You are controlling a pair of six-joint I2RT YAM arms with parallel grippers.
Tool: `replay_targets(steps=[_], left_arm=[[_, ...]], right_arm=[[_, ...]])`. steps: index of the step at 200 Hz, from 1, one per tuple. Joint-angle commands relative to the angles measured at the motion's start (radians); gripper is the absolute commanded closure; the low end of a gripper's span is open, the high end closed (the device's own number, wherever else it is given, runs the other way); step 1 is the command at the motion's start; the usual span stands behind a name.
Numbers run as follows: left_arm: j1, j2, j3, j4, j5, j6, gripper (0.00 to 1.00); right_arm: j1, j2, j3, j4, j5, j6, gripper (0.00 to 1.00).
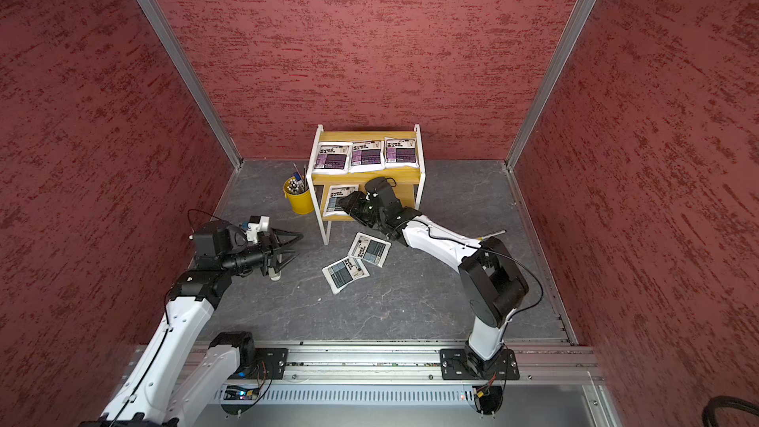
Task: Place the bagged coffee beans on the shelf by color
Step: Place the bagged coffee beans on the shelf.
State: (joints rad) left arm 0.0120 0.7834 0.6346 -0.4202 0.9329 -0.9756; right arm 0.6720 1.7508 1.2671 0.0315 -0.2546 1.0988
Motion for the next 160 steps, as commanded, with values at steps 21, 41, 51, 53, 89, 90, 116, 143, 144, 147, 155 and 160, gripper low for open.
replay_targets(steps=[21,41,51,53,89,90,116,143,144,147,155,160], left_arm=[[0.003,-0.011,-0.016,0.007,-0.005,0.0,0.33],[0.006,-0.019,-0.021,0.001,-0.009,0.001,0.33],[0.007,-0.026,-0.024,-0.002,-0.009,-0.002,0.33],[0.007,-0.027,-0.026,-0.003,-0.008,-0.002,0.32],[0.001,-0.041,-0.057,-0.002,-0.007,-0.006,0.32],[0.001,-0.041,-0.057,0.0,-0.007,-0.006,0.32],[-0.004,-0.04,-0.067,0.011,-0.007,-0.006,0.32],[-0.014,-0.056,-0.07,-0.014,-0.004,0.002,0.32],[-0.015,-0.056,-0.069,-0.016,-0.005,0.002,0.32],[-0.016,-0.058,-0.069,-0.019,-0.004,0.005,0.32],[-0.02,-0.059,-0.071,-0.029,0.0,0.011,0.31],[-0.023,-0.059,-0.071,-0.035,0.001,0.017,0.31]], right_arm=[[-0.001,-0.042,-0.037,-0.027,0.002,0.027,0.43],[0.01,-0.067,-0.065,-0.05,0.013,0.028,0.4],[0.015,-0.088,-0.078,-0.068,0.023,0.027,0.38],[0.018,-0.093,-0.082,-0.07,0.025,0.027,0.38],[0.038,-0.19,-0.165,-0.118,0.067,0.026,0.34],[0.039,-0.193,-0.167,-0.119,0.068,0.025,0.34],[0.05,-0.276,-0.22,-0.16,0.075,0.002,0.34],[0.052,-0.398,-0.294,-0.206,0.085,-0.018,0.34],[0.052,-0.403,-0.297,-0.208,0.085,-0.018,0.34],[0.052,-0.415,-0.305,-0.215,0.086,-0.02,0.34],[0.053,-0.449,-0.324,-0.238,0.087,-0.027,0.34],[0.054,-0.469,-0.336,-0.255,0.089,-0.03,0.34]])
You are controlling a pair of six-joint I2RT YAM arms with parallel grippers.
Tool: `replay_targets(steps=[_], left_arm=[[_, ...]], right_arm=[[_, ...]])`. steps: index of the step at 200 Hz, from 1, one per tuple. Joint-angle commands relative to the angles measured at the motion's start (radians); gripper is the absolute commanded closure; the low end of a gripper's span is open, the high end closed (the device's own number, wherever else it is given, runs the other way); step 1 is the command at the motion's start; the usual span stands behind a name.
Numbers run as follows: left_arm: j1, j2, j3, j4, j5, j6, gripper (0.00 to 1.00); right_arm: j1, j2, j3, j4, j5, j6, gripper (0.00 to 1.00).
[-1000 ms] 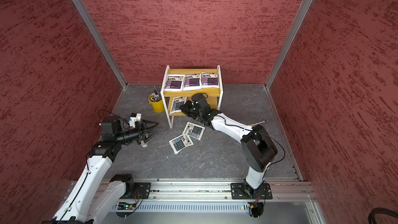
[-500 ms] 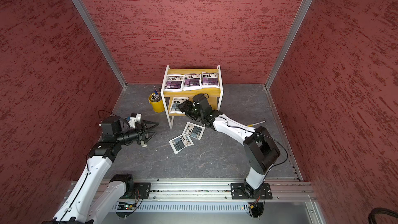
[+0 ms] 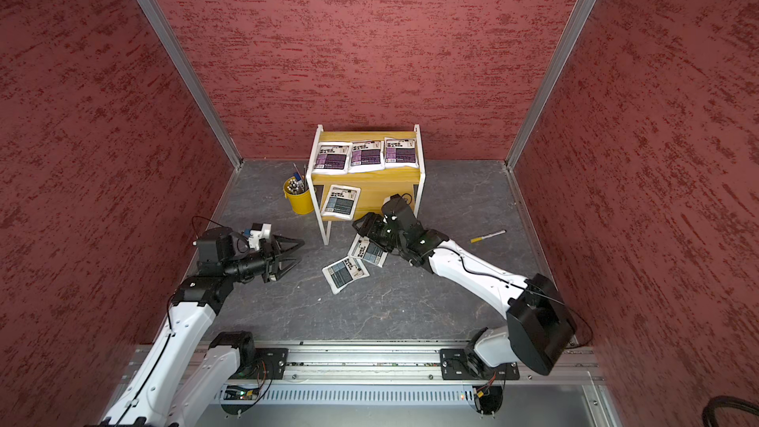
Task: Place the bagged coffee beans on the shelf by color
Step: Place the bagged coffee beans on the shelf, then pick up the bagged coffee beans at the center of the board.
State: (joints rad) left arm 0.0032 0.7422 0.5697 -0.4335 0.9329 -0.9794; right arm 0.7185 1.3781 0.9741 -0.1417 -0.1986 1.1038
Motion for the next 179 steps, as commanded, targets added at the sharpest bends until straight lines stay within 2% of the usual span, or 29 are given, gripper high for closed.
replay_targets(steps=[1,26,56,87,127,153,179], left_arm=[[-0.014,-0.018,-0.006,-0.024,0.001,0.021,0.31],[-0.04,-0.002,-0.026,-0.006,-0.001,0.024,0.29],[-0.095,0.04,-0.072,0.029,-0.015,0.013,0.28],[-0.151,0.068,-0.143,0.102,-0.046,-0.026,0.28],[-0.162,0.107,-0.192,0.147,-0.058,-0.045,0.28],[-0.159,0.14,-0.17,0.046,-0.147,-0.002,0.28],[-0.161,0.167,-0.185,0.088,-0.177,-0.027,0.28]], right_arm=[[0.008,-0.1,-0.045,-0.086,0.033,-0.035,0.34],[0.01,-0.163,-0.121,-0.144,0.011,-0.013,0.35],[0.038,-0.136,-0.211,-0.111,-0.044,0.042,0.37],[0.104,-0.001,-0.279,0.078,-0.075,0.156,0.4],[0.185,0.205,-0.271,0.275,-0.049,0.296,0.43],[0.225,0.291,-0.264,0.366,-0.012,0.384,0.44],[0.254,0.363,-0.263,0.431,0.017,0.462,0.44]])
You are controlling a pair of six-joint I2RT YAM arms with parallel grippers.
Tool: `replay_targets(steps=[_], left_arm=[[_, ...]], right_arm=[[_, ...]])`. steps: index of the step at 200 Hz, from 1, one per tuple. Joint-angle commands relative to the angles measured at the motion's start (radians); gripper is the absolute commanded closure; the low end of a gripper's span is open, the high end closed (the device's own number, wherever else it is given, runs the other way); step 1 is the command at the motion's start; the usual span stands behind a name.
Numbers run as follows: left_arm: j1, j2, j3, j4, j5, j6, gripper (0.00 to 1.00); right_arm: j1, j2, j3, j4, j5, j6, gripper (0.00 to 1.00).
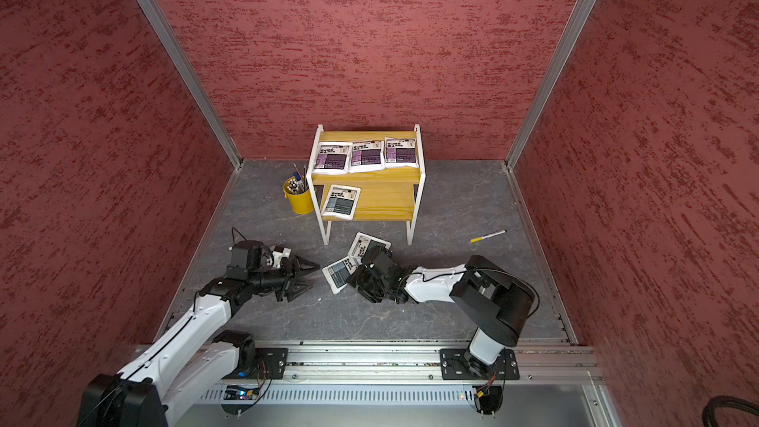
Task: Place the bagged coffee beans on the shelf by color
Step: Pick up the bagged coffee beans at the center of the board.
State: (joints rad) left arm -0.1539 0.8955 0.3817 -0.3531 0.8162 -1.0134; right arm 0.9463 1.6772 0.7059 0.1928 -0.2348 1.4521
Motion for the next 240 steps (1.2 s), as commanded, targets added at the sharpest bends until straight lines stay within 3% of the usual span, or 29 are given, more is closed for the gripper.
replay_targets(steps=[1,39,72,131,186,240], left_arm=[[-0.003,0.014,0.002,0.008,-0.062,0.007,0.28],[0.005,0.057,0.017,0.025,-0.108,0.027,0.28],[-0.005,0.191,0.098,0.028,-0.156,0.123,0.3],[-0.037,0.47,0.234,0.133,-0.177,0.257,0.3],[-0.077,0.636,0.213,0.372,-0.149,0.213,0.29],[-0.105,0.71,0.204,0.429,-0.161,0.214,0.29]], right_arm=[[0.028,0.067,0.006,0.098,0.054,0.115,0.44],[0.039,0.11,-0.008,0.099,0.099,0.2,0.47],[0.038,0.073,-0.053,0.051,0.13,0.229,0.49],[0.028,-0.06,-0.072,-0.086,0.11,0.102,0.43],[0.026,-0.107,-0.035,-0.158,0.07,-0.01,0.42],[0.02,-0.148,-0.068,-0.15,0.074,-0.011,0.42]])
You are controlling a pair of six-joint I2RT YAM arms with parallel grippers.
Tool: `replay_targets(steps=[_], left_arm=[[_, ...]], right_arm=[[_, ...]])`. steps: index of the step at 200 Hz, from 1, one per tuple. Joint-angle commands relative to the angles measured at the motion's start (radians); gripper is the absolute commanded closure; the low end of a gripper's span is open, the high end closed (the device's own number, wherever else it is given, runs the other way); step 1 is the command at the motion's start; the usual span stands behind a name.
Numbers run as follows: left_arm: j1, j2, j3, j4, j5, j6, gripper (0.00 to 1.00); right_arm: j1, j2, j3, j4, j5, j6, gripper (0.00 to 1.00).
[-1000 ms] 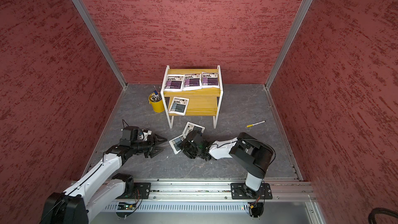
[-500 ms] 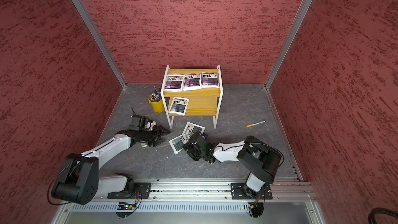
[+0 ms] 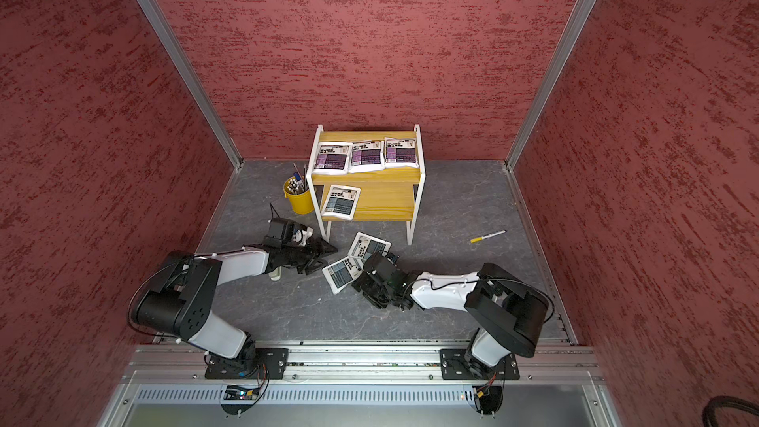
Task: Place the bagged coffee beans on the shelf by color
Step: Pick up the bagged coffee beans at the center of the board.
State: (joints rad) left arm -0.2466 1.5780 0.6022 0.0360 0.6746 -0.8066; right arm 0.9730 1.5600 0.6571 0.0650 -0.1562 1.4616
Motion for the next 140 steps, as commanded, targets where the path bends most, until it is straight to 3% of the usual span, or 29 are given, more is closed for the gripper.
replay_targets(steps=[1,68,92,140], left_arm=[[-0.013,0.028,-0.017,0.041,-0.02,0.007,0.29],[-0.163,-0.013,-0.196,0.164,-0.049,-0.102,0.29],[-0.22,-0.026,-0.257,0.207,-0.069,-0.146,0.28],[-0.231,-0.012,-0.282,0.226,-0.071,-0.155,0.28]], right_arm=[[-0.006,-0.032,-0.02,-0.023,-0.005,-0.022,0.42],[-0.047,-0.009,-0.087,0.087,-0.065,-0.008,0.42],[-0.074,0.03,-0.087,0.122,-0.104,-0.06,0.42],[-0.123,0.121,-0.055,0.144,-0.173,-0.163,0.44]])
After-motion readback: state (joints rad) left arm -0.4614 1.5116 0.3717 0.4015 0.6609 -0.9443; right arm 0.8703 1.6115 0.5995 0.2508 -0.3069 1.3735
